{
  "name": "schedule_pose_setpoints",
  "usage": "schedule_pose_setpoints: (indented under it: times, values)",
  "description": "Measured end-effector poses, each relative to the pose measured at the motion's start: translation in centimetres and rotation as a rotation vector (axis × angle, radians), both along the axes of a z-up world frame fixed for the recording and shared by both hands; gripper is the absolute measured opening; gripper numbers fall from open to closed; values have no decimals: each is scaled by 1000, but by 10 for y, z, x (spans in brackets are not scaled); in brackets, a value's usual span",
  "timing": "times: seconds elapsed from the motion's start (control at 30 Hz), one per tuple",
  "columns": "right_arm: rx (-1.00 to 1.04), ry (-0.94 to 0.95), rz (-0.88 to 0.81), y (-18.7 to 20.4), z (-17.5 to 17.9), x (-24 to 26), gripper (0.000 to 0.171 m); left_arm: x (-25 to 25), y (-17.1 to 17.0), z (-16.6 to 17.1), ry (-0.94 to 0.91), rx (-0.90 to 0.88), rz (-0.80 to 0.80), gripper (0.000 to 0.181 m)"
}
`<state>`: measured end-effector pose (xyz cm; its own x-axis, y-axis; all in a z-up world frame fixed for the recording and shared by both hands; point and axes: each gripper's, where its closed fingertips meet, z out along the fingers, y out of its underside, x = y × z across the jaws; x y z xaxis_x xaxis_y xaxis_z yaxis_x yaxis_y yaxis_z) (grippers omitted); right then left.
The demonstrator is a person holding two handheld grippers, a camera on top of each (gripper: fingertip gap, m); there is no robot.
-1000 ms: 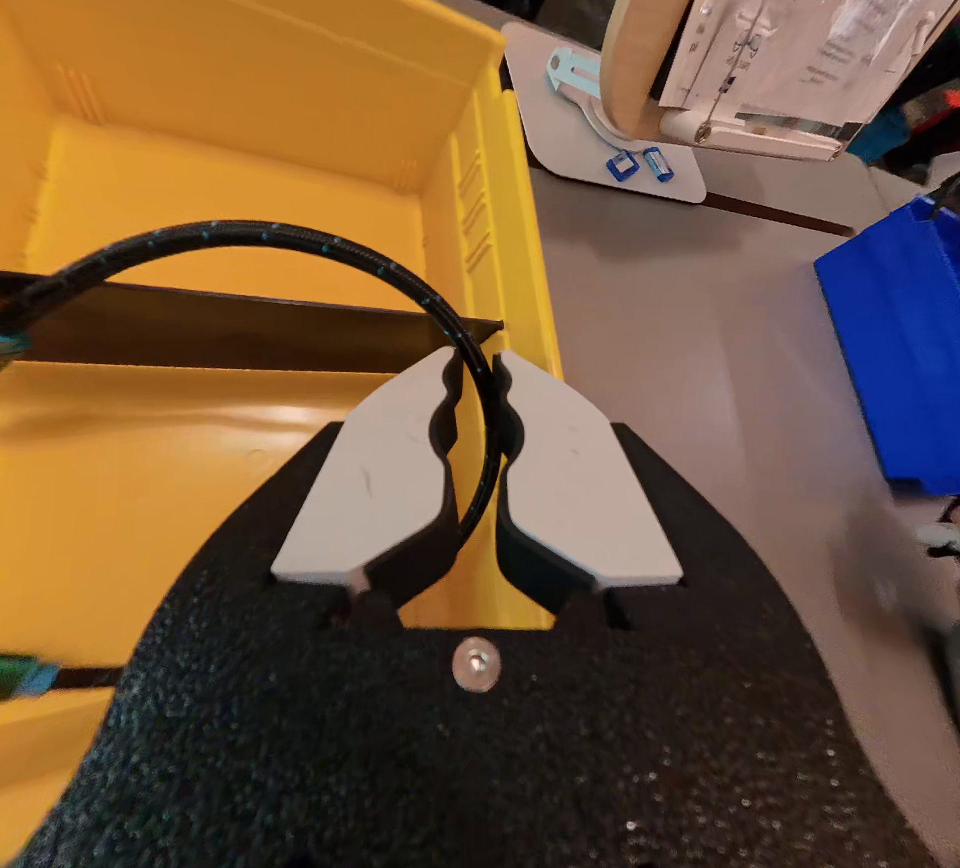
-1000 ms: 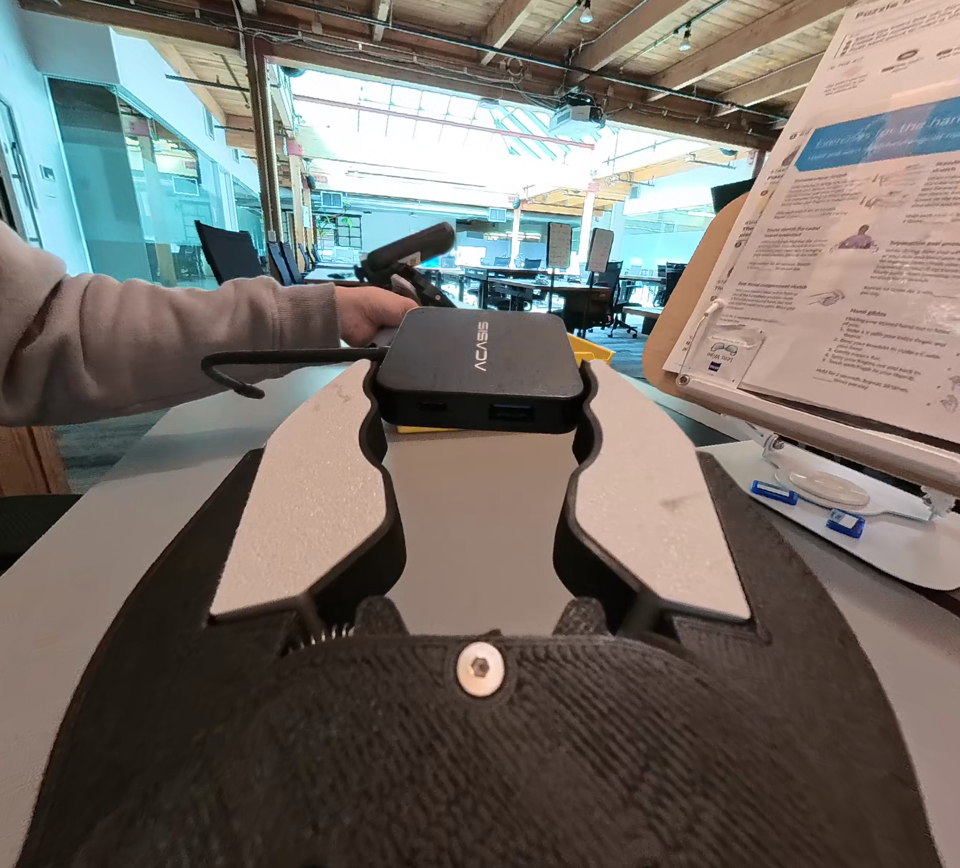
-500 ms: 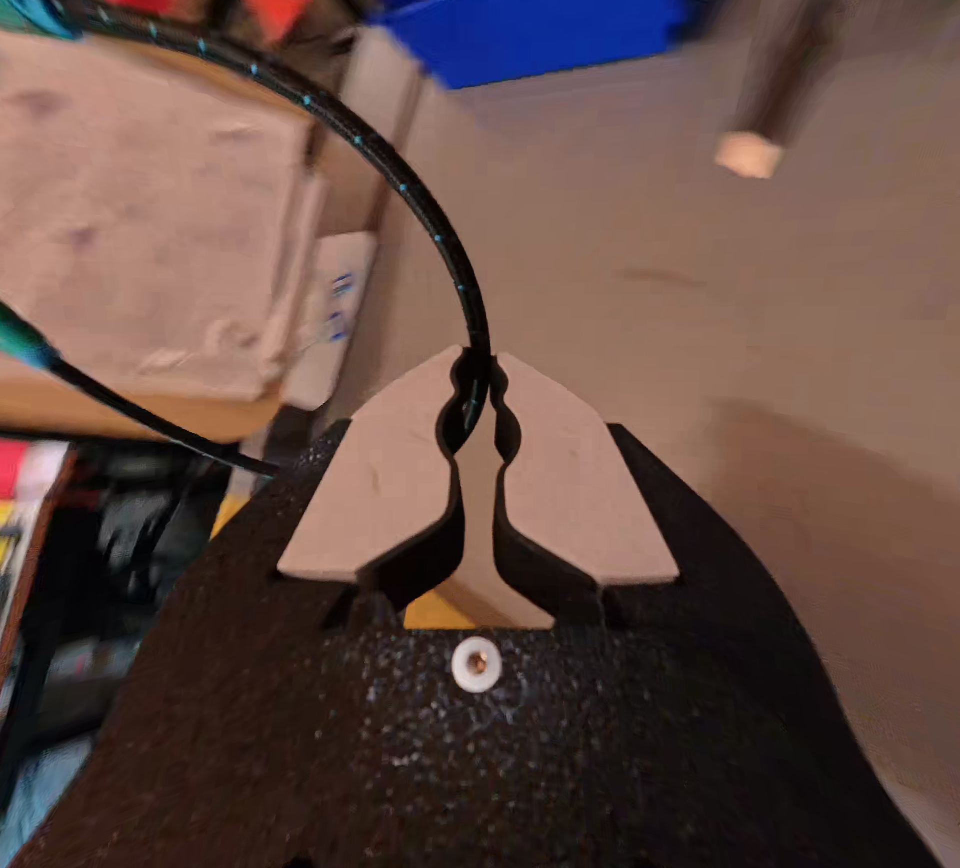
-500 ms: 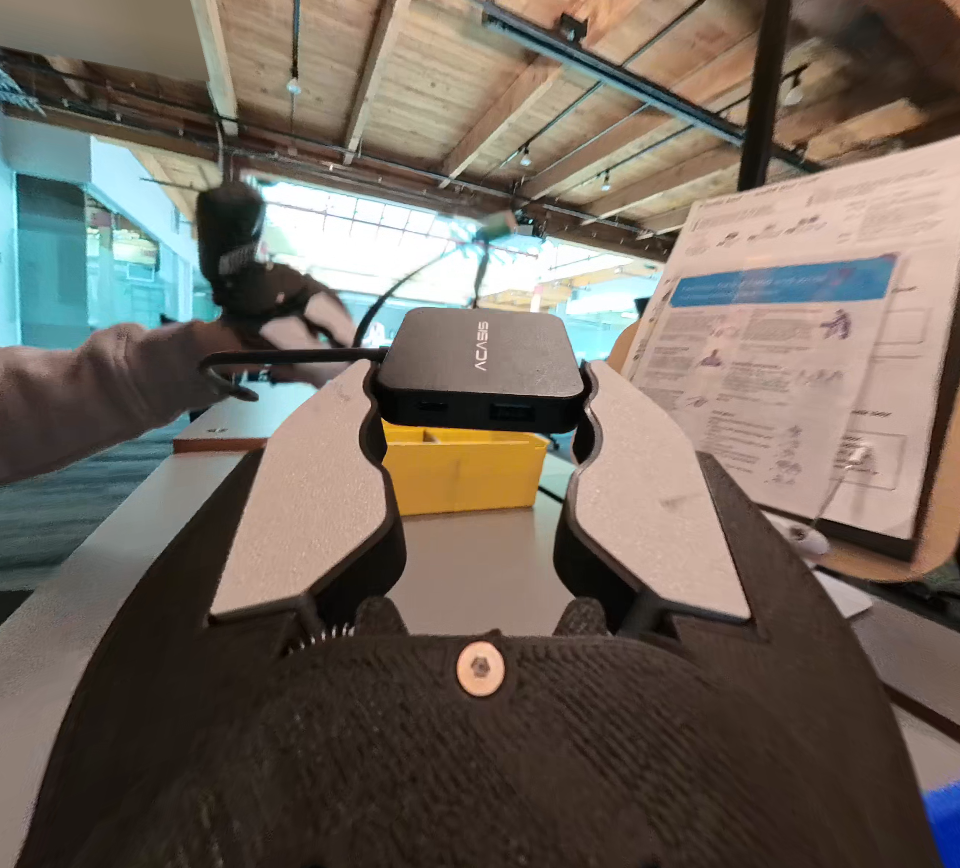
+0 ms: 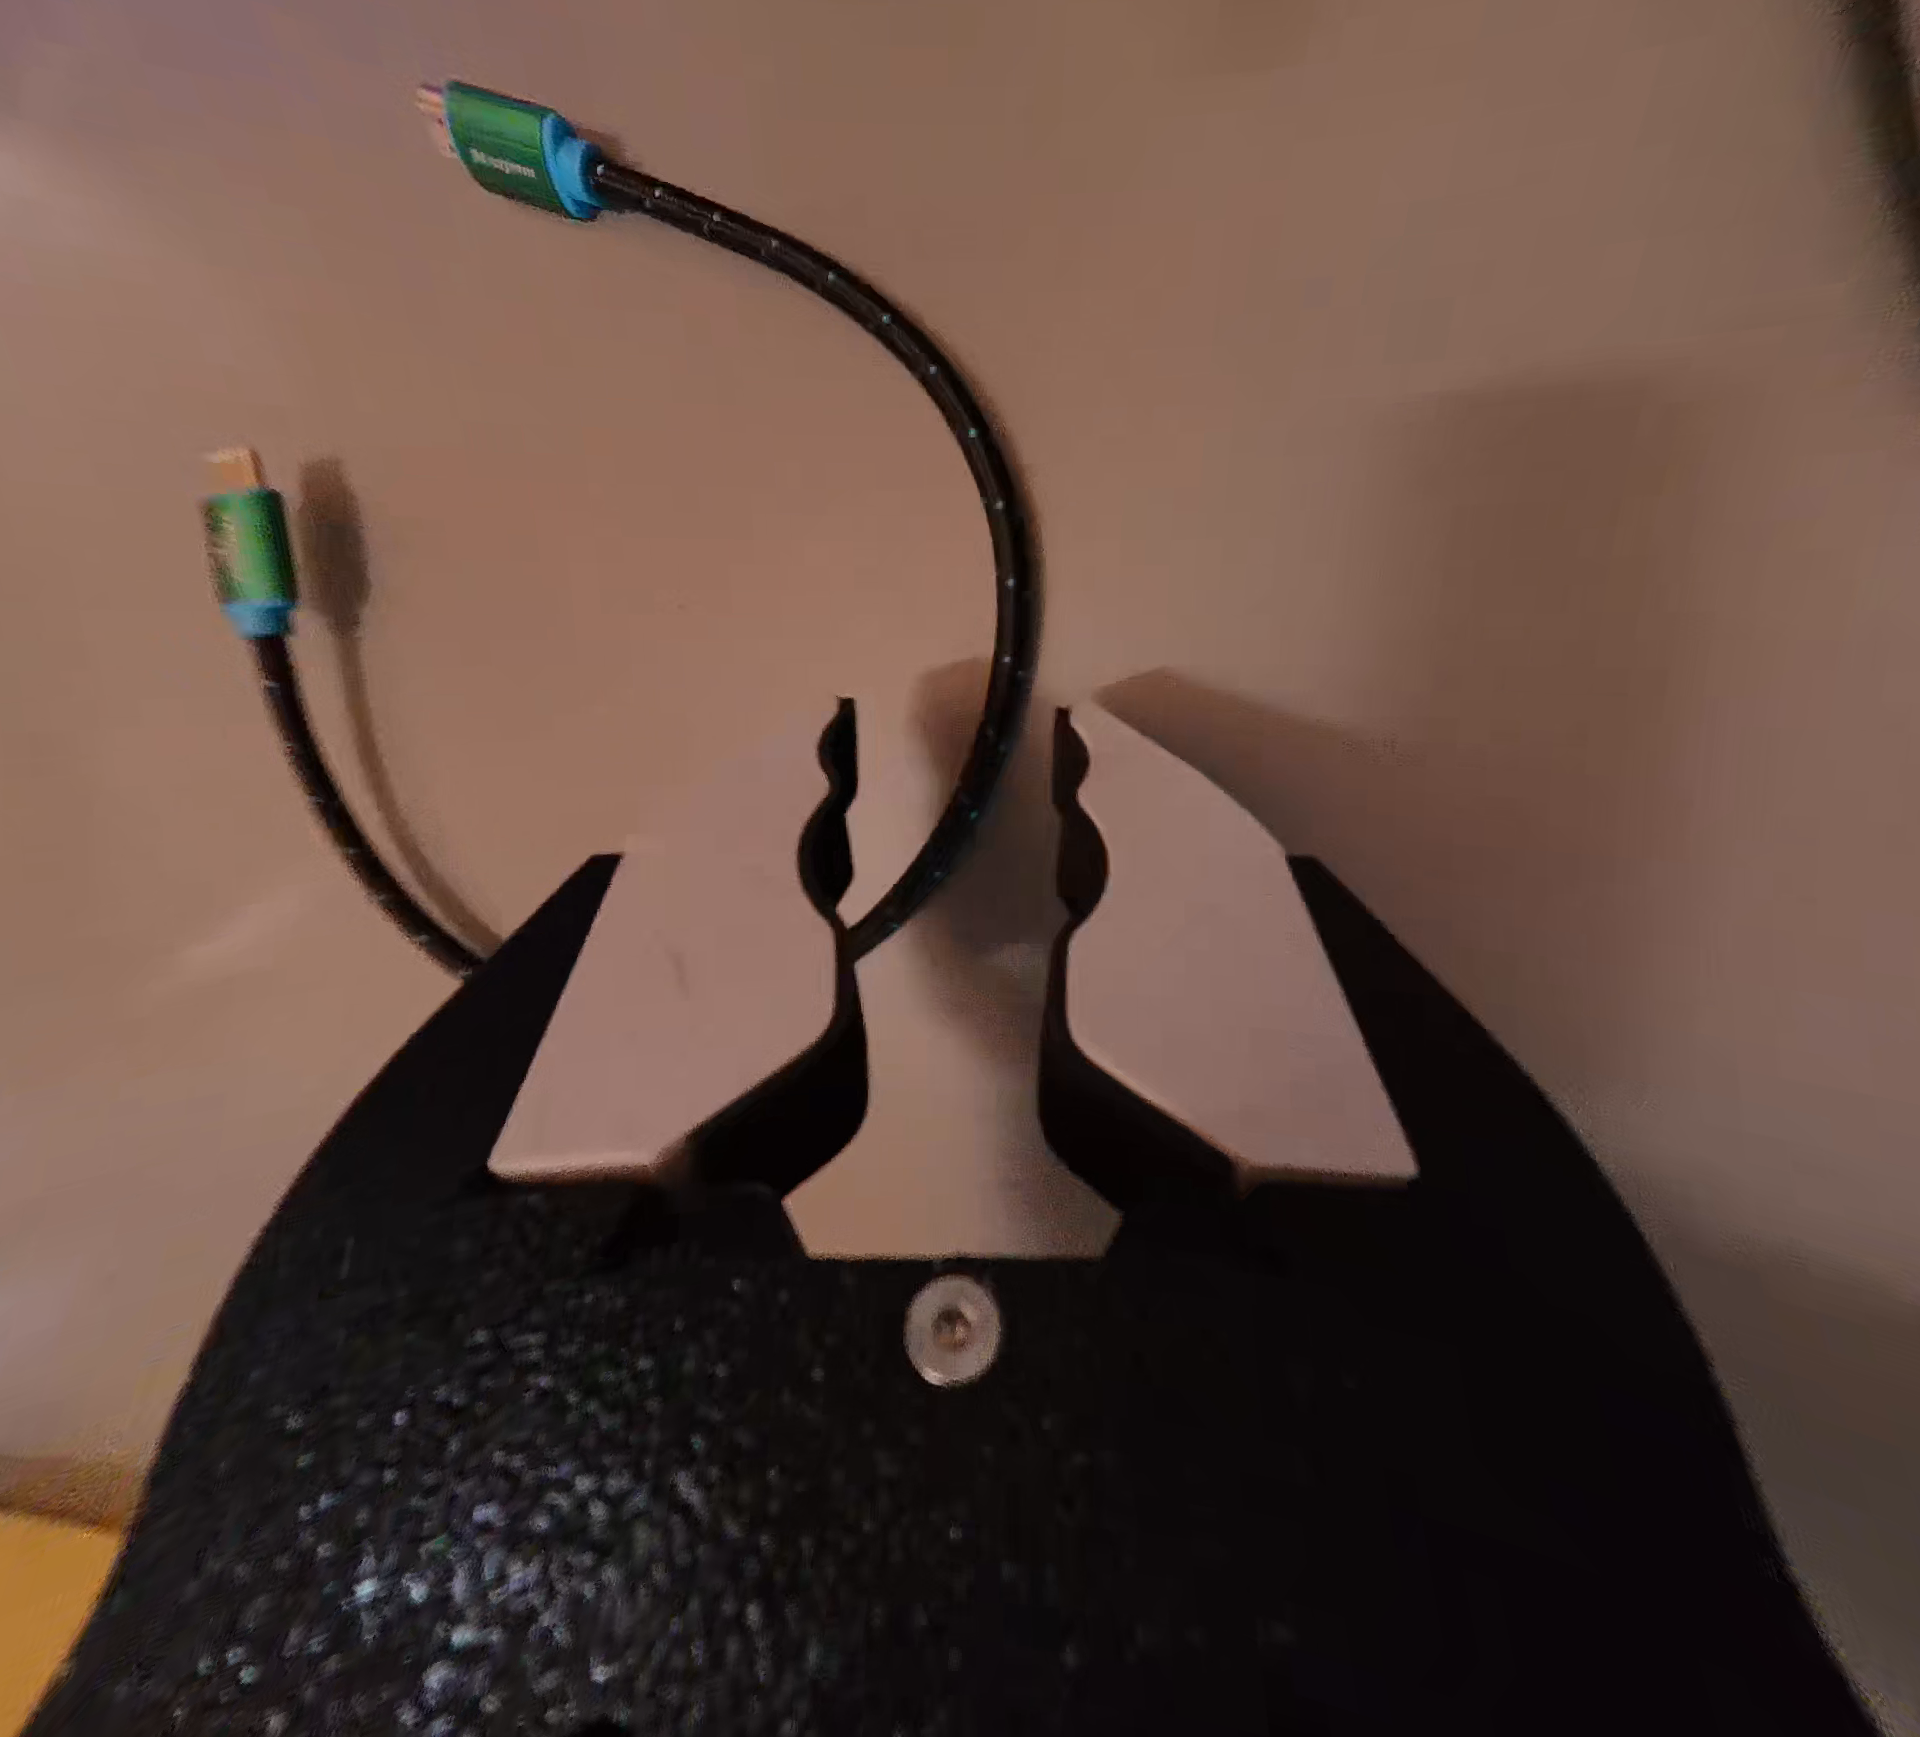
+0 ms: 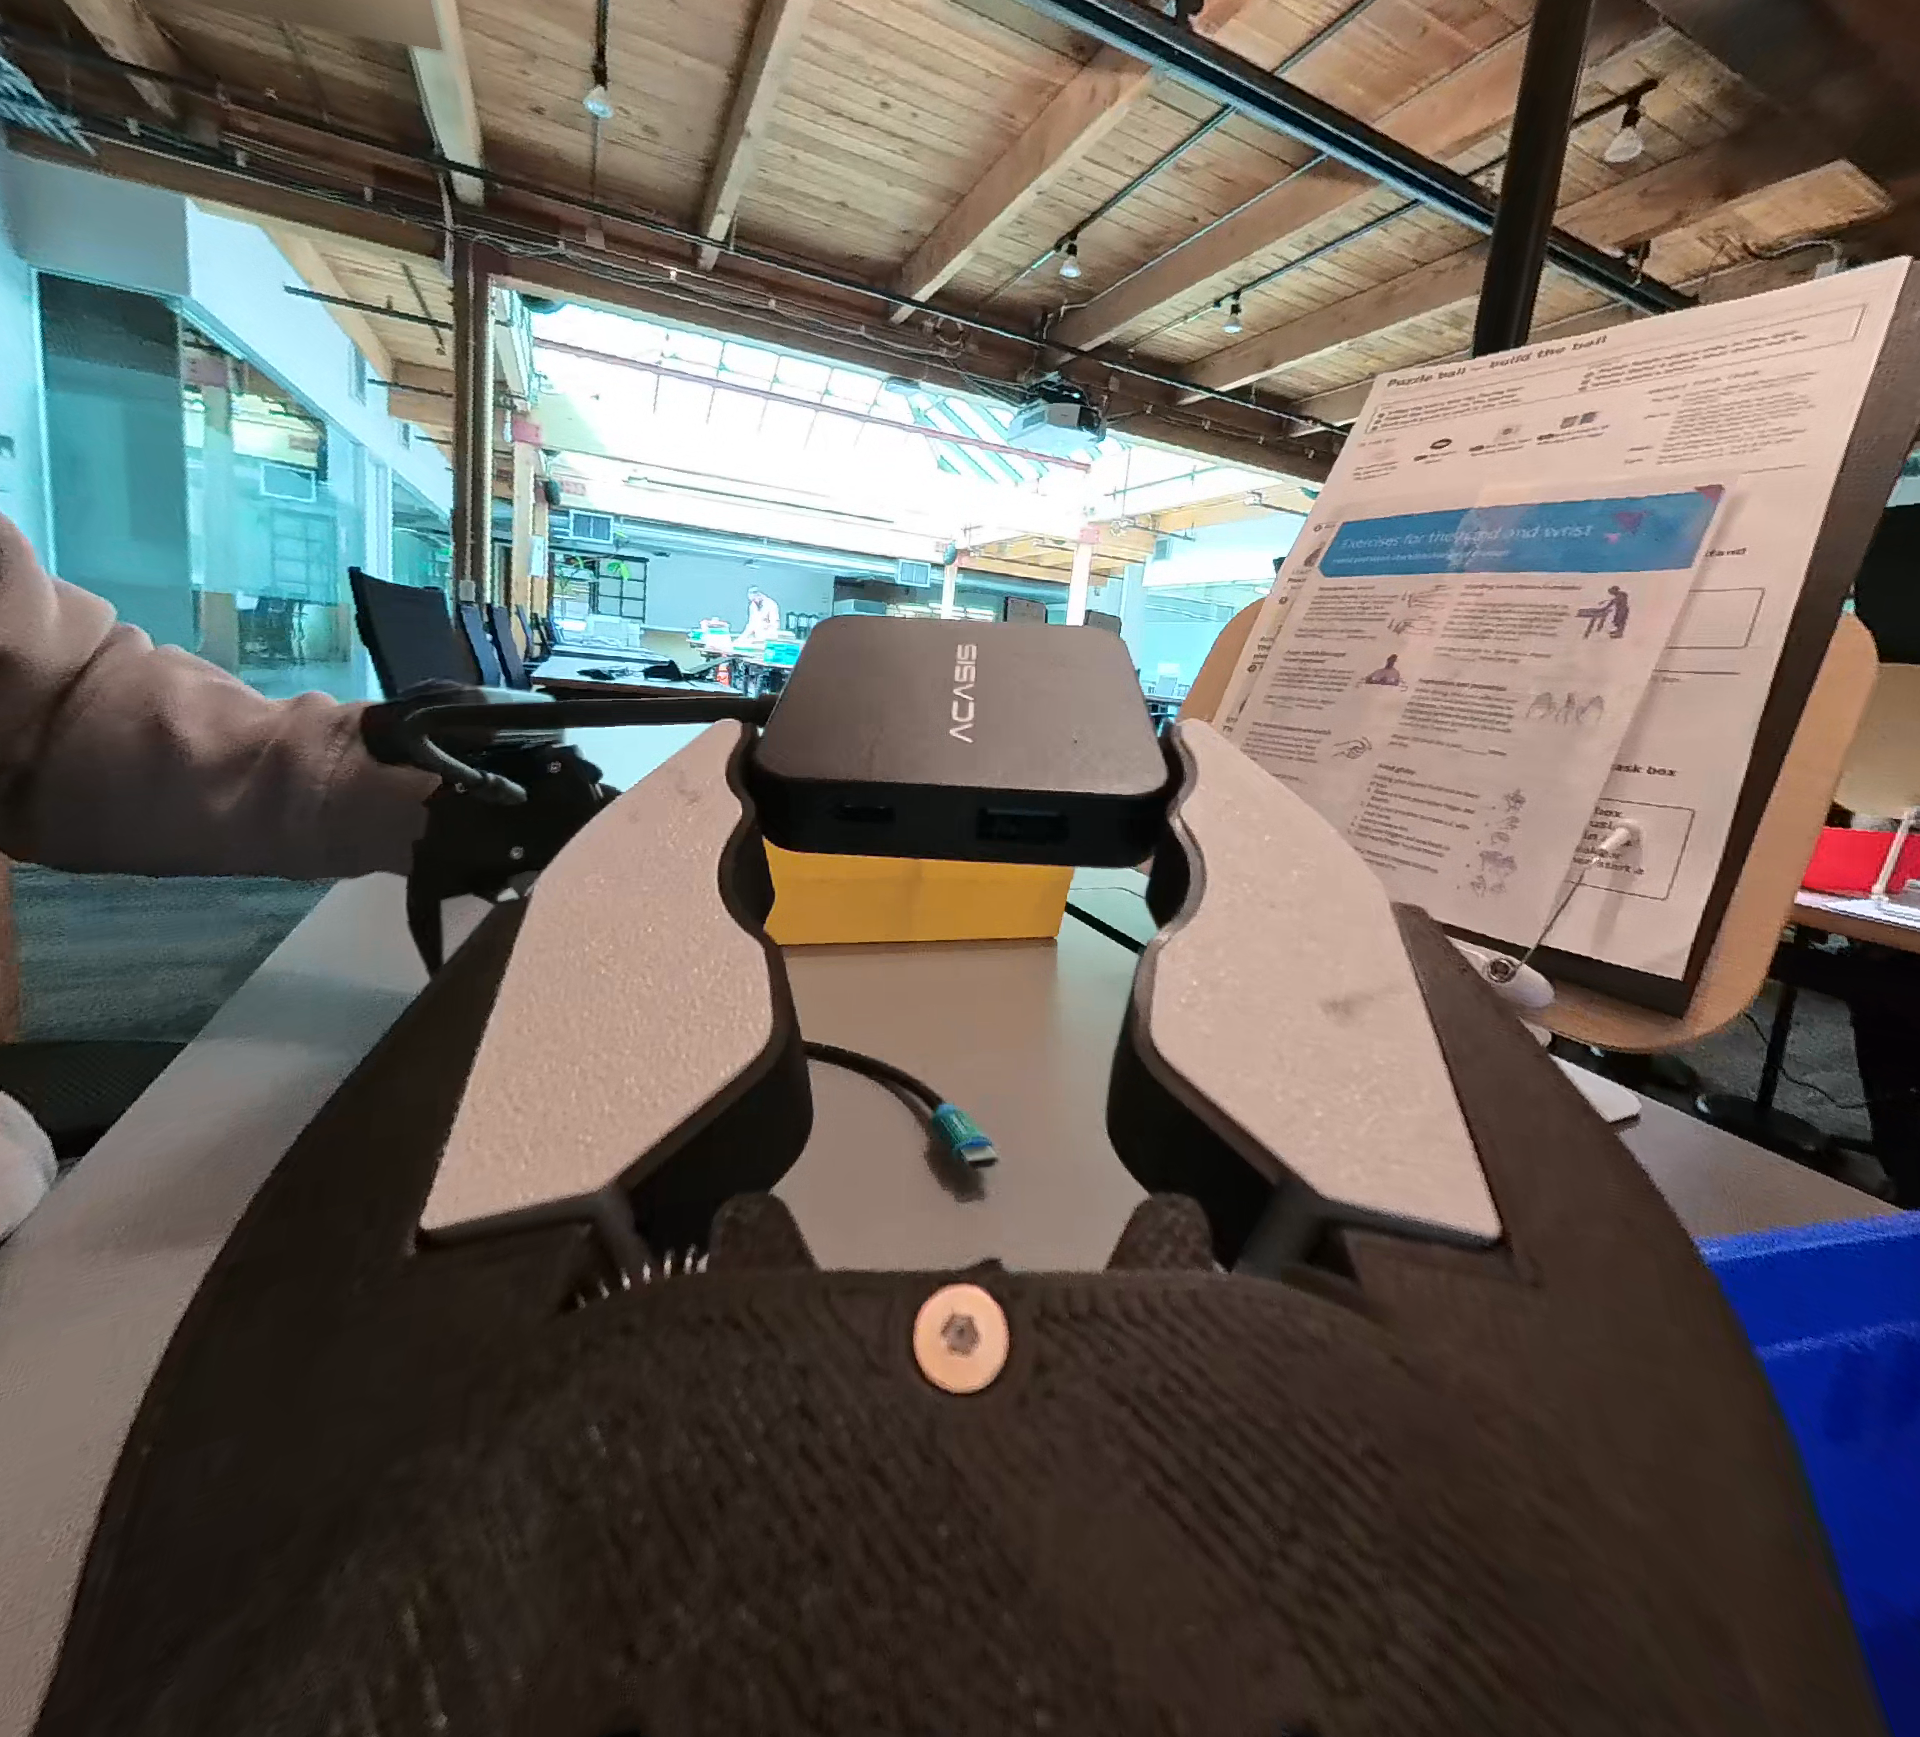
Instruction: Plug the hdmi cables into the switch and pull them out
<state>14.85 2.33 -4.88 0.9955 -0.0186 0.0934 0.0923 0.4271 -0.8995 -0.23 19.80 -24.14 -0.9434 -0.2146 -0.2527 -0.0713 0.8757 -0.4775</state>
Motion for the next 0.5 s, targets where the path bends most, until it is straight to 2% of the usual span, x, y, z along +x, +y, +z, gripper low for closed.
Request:
schedule_pose_setpoints:
  times: [0.03,0.1,0.2,0.27,0.37,0.5]
  values:
    - [-1,2,-1,0,-1,1,72,-1,-3,4,43,-34,15,41]
    - [3,8,-1,0,-2,2,72,10,-14,23,43,-151,55,50]
    - [-2,17,4,2,-4,2,72,57,-15,45,-61,-250,175,58]
    - [-24,11,11,6,-9,1,72,92,-3,37,-98,-228,266,59]
    - [-61,8,39,12,-14,-4,72,132,1,20,-111,-289,263,48]
    - [-88,29,59,20,-22,-6,72,155,-4,3,48,-457,256,39]
